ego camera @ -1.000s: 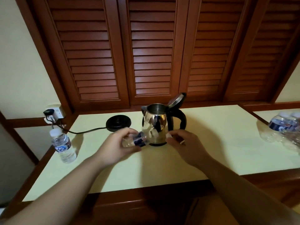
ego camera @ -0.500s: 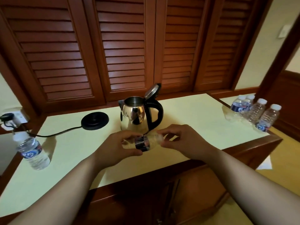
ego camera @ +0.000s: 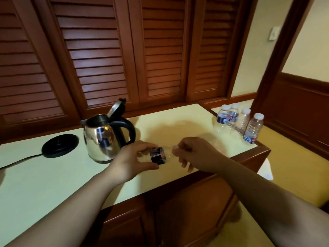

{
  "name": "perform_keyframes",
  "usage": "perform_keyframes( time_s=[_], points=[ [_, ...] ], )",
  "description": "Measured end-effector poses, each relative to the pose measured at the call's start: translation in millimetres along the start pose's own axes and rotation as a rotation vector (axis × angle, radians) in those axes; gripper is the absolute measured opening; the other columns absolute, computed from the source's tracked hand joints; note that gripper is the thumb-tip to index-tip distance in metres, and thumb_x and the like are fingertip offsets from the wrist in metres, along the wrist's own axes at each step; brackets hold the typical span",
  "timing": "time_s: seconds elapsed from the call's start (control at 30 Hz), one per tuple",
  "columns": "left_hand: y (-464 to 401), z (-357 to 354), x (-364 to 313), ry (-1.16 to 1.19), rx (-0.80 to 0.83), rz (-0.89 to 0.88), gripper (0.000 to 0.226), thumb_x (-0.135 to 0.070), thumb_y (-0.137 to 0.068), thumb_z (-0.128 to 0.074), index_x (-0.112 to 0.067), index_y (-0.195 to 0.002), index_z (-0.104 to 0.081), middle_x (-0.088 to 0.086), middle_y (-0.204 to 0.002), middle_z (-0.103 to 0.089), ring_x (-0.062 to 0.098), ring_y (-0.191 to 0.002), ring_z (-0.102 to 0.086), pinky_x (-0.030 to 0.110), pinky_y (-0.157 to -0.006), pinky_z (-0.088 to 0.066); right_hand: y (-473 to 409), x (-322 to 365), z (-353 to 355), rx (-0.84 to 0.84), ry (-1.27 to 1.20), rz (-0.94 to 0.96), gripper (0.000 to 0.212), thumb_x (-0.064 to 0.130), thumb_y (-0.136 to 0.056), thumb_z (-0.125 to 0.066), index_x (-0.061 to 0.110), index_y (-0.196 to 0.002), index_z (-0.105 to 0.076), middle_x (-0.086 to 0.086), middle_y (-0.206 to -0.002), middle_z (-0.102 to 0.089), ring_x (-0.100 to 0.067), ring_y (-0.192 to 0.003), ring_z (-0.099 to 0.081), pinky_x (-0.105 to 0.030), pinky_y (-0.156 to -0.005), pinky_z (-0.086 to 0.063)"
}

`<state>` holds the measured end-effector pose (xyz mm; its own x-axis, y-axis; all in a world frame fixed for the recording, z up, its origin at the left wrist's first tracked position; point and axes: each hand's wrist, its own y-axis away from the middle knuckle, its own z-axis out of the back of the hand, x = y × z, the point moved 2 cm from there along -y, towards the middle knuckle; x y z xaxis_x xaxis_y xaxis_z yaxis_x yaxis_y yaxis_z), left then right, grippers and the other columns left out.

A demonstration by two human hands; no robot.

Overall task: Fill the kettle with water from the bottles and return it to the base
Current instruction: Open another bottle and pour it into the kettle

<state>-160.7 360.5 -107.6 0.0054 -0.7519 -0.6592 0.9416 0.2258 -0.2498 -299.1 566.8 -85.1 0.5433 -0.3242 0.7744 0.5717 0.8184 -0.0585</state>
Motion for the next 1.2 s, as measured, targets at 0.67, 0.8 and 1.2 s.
perform_keyframes(
  time_s=[0.67, 0.8, 1.2],
  points=[
    [-144, -164, -46, 0.241, -0.128, 0.118, 0.052, -0.05, -0.07, -0.086, -0.034, -0.114, -0.064, -0.002, -0.114, -0.066, 0.012, -0.105, -0.065, 0.03, -0.09, -0.053, 0, -201, 123, -0.114, 0.424, -0.223, 0.055, 0.066, -0.095, -0.044, 0.025, -0.124, -0.065, 0.007, -0.117, -0.063, -0.016, -0.112, -0.06, -0.034, -0.094, -0.051],
    [-174, -194, -58, 0.32, -0.148, 0.153, 0.043, -0.031, -0.071, -0.09, -0.029, -0.105, -0.064, 0.002, -0.102, -0.07, 0.026, -0.096, -0.067, 0.037, -0.083, -0.053, 8, -225, 122, -0.129, 0.588, -0.115, 0.043, 0.046, -0.103, -0.047, 0.017, -0.126, -0.068, -0.001, -0.131, -0.063, -0.023, -0.127, -0.053, -0.036, -0.109, -0.04],
    [-244, -260, -92, 0.257, -0.161, 0.188, 0.047, -0.034, -0.078, -0.09, -0.029, -0.117, -0.065, -0.004, -0.103, -0.071, 0.015, -0.097, -0.07, 0.032, -0.086, -0.059, 13, -254, 109, -0.295, 0.443, -0.175, 0.041, 0.054, -0.1, -0.052, 0.032, -0.133, -0.064, 0.008, -0.149, -0.053, -0.017, -0.141, -0.039, -0.038, -0.112, -0.033]
  ],
)
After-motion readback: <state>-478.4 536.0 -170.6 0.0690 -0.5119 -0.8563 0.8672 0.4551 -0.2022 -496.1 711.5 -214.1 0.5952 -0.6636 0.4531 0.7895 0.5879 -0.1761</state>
